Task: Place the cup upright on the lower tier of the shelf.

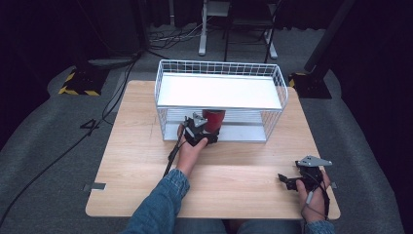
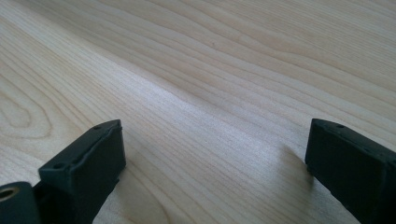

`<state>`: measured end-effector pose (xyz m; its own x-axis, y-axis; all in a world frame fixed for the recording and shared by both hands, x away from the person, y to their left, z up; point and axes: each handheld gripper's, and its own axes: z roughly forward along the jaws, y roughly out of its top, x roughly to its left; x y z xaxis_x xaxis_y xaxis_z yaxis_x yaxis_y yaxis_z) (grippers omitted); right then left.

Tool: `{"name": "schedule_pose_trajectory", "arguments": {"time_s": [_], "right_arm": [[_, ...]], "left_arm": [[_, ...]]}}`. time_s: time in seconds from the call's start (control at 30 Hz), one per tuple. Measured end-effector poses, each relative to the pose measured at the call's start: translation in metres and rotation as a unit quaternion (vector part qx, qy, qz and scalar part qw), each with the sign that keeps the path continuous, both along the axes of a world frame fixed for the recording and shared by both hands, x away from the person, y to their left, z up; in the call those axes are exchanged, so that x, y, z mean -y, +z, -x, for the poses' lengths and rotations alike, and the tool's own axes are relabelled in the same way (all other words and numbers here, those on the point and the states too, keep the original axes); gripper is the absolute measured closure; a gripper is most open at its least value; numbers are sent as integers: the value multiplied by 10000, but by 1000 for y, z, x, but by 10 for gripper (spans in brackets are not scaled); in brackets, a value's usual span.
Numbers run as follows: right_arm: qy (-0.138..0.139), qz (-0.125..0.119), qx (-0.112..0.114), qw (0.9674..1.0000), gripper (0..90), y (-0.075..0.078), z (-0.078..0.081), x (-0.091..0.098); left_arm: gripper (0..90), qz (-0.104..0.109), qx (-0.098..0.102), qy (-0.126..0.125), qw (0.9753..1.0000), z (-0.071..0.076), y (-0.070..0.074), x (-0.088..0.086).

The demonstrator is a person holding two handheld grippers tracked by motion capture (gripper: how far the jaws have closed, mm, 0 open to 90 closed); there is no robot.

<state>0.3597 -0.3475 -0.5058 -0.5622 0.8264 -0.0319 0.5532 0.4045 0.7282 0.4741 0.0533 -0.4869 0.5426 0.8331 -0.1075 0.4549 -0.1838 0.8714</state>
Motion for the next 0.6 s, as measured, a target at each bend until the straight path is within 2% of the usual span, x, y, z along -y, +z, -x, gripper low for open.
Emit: {"name": "schedule_pose_trajectory", "arguments": {"time_s": [0.07, 0.2, 0.43, 0.6], "right_arm": [[-1, -6, -10, 10000, 52, 0, 0, 0], [-7, -34, -47, 10000, 52, 0, -1, 0], [75, -25, -38, 10000, 52, 0, -2, -1], [109, -59, -77, 9999, 51, 0, -3, 0]], "left_arm": [[152, 21, 47, 14, 10000, 5, 2, -2], [152, 35, 2, 58, 10000, 14, 9, -6], [152, -24, 252, 11, 9997, 38, 20, -18], [151, 10, 328, 13, 9995, 52, 27, -29]]}}
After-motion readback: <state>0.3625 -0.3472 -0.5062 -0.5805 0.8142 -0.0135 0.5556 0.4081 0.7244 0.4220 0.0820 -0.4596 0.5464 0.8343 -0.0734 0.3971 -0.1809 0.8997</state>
